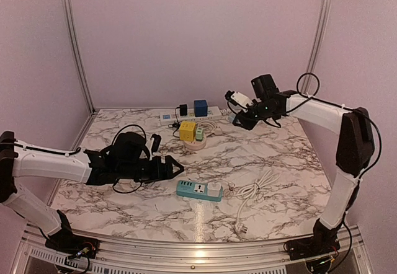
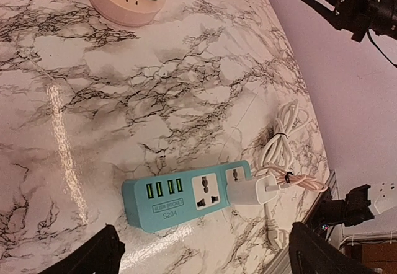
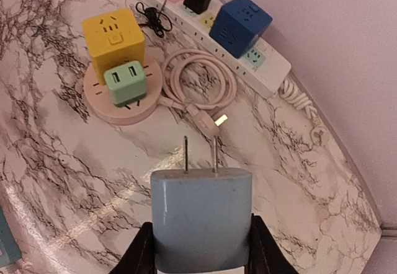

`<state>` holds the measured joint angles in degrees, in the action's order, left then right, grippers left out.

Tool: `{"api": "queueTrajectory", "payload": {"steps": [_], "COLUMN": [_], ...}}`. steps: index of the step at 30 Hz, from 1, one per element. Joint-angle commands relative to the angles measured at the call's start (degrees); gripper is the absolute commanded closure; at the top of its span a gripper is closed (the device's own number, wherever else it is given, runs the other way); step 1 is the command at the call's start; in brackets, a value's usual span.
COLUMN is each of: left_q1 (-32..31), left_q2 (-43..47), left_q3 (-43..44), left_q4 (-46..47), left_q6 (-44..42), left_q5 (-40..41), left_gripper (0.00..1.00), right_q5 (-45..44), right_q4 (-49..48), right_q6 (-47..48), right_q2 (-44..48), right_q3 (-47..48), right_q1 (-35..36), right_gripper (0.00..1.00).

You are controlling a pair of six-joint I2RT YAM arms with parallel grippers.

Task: Insert the plug
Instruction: Pass from the right arm to the left

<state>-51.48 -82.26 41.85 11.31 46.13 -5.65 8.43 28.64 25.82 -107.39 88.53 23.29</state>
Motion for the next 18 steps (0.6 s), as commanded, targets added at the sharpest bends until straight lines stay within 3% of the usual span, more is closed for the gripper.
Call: {"api": "queueTrajectory", "payload": {"steps": [1,11,18], "left_q1": [0.1,0.07,0.04], "left_q2": [3.05,6.84,5.18], "left_q3": [2.3,3.93,3.56], "left_q4": [2.47,5.57,12.38], "left_q6": [-0.63,-4.18,-1.96], "left_q5": [-3.47,-5.96,-12.85], "left_gripper": [0.01,0.01,0.01], "right_q5": [-2.82,-5.2,-13.14], "right_q4": [-2.7,-16.53,-16.9], "right_q6": [6.71,14.95,17.1], "right_q2": [10.84,29.81,30.04], "right_q3": [-6.25,-25.69,-26.76], "right_q1": [10.67,29.08,36.07], "right_gripper": [0.89,0.89,0.89]}}
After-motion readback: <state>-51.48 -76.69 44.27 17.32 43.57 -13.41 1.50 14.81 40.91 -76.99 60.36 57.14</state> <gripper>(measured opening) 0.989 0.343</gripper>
